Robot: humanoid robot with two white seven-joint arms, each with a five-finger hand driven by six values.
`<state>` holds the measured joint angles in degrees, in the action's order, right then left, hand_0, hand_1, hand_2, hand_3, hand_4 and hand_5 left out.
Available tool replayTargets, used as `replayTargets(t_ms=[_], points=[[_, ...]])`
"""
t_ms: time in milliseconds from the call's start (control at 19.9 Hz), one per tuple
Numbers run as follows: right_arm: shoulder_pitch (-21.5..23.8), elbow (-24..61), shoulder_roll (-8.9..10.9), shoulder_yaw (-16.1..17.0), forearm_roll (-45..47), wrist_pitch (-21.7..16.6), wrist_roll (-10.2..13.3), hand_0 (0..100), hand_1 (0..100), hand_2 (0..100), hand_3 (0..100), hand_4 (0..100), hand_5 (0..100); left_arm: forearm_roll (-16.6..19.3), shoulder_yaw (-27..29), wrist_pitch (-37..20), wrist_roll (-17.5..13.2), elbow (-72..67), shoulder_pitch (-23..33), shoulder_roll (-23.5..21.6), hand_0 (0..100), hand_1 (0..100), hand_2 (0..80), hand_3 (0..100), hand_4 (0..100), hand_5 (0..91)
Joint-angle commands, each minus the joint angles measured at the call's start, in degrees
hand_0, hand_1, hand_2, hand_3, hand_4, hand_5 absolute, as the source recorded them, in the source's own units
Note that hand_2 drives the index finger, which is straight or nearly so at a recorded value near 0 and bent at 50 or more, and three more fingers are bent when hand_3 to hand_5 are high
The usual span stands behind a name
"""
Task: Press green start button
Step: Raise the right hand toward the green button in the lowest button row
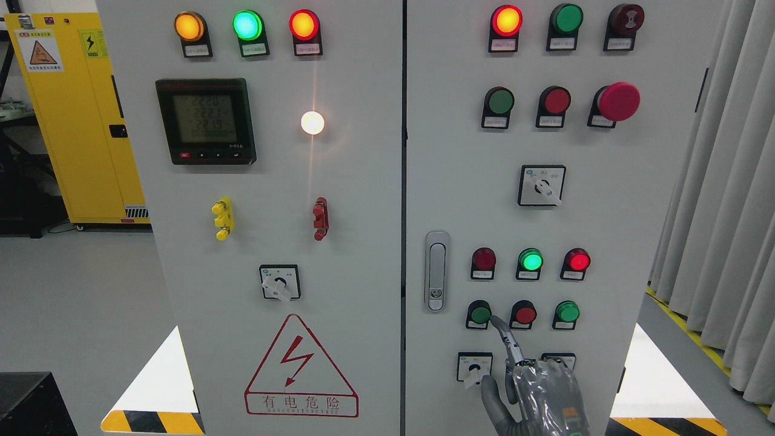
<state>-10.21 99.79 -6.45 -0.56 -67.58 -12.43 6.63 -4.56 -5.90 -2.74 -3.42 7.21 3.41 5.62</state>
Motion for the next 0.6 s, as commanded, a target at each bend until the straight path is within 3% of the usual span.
replayTargets(t_ms=[0,553], points=[[-0.34,-0.91,0.04,-1.38,-0.09,-0.05,-0.12,70,87,0,100,100,100,-0.01,0.01,0.02,-0.01,0.0,0.01,0.0,12,56,0.0,0,0,0.0],[-0.16,0.05,0.04,-1.38,-1.23,0.03,-0.03,72,87,0,100,100,100,-0.01,0.01,0.02,-0.01,0.0,0.01,0.0,12,56,0.0,0,0,0.0]])
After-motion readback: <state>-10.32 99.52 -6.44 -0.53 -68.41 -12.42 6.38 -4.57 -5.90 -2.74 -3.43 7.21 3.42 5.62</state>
